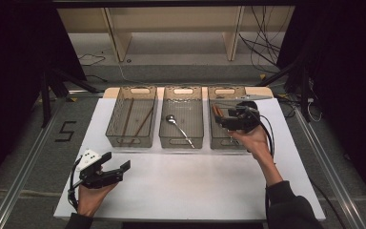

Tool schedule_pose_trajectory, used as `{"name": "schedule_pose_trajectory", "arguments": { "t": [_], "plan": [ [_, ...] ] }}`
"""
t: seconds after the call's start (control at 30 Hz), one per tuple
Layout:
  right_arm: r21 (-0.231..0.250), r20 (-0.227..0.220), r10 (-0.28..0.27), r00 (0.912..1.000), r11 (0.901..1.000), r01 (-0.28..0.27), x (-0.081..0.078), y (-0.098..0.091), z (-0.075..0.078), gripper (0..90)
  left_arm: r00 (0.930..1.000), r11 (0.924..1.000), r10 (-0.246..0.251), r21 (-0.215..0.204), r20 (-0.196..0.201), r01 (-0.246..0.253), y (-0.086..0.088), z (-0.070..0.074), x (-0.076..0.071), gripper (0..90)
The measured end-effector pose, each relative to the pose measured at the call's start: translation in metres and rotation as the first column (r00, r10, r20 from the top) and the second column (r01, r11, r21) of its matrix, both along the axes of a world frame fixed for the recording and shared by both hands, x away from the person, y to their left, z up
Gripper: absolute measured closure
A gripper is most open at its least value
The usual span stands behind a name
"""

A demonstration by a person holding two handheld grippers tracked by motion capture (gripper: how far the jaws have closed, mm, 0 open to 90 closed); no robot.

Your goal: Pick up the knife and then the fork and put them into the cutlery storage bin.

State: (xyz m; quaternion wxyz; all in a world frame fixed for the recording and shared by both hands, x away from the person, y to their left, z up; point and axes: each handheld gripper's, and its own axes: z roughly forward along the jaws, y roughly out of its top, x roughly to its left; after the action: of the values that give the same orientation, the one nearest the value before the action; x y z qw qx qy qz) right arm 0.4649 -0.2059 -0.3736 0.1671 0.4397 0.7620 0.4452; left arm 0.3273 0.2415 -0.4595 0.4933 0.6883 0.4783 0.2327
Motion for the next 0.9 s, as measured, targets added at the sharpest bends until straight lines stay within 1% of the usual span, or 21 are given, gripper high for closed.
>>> {"name": "schedule_pose_trajectory", "arguments": {
  "t": [0.17,0.33,0.5,0.67,0.8,0.9],
  "plan": [
    [0.021,0.026,0.041,0.9988,0.9989,-0.041,-0.022,0.000,-0.006,31.5,1.0000,1.0000,-0.006,0.000,-0.001,0.006,-0.001,0.000,0.000,15.6],
    [0.046,0.053,0.077,0.9956,0.9958,-0.079,-0.042,0.000,-0.011,30.4,0.9999,0.9999,-0.017,0.002,-0.004,0.017,-0.002,-0.001,0.000,15.6],
    [0.052,0.071,0.110,0.9914,0.9921,-0.114,-0.060,-0.002,-0.021,29.7,0.9997,0.9997,-0.026,0.000,-0.003,0.026,-0.003,-0.001,0.000,15.6],
    [0.075,0.076,0.120,0.9899,0.9892,-0.126,-0.078,-0.007,-0.032,29.4,0.9992,0.9992,-0.039,0.003,-0.003,0.039,-0.004,-0.001,-0.001,15.6],
    [0.094,0.094,0.128,0.9873,0.9861,-0.137,-0.092,-0.014,-0.040,28.6,0.9986,0.9986,-0.053,-0.008,-0.006,0.053,-0.005,-0.001,-0.001,15.6],
    [0.121,0.093,0.118,0.9887,0.9843,-0.129,-0.102,-0.020,-0.047,28.0,0.9982,0.9982,-0.060,-0.006,-0.006,0.060,-0.006,-0.002,-0.001,15.6]
  ]
}}
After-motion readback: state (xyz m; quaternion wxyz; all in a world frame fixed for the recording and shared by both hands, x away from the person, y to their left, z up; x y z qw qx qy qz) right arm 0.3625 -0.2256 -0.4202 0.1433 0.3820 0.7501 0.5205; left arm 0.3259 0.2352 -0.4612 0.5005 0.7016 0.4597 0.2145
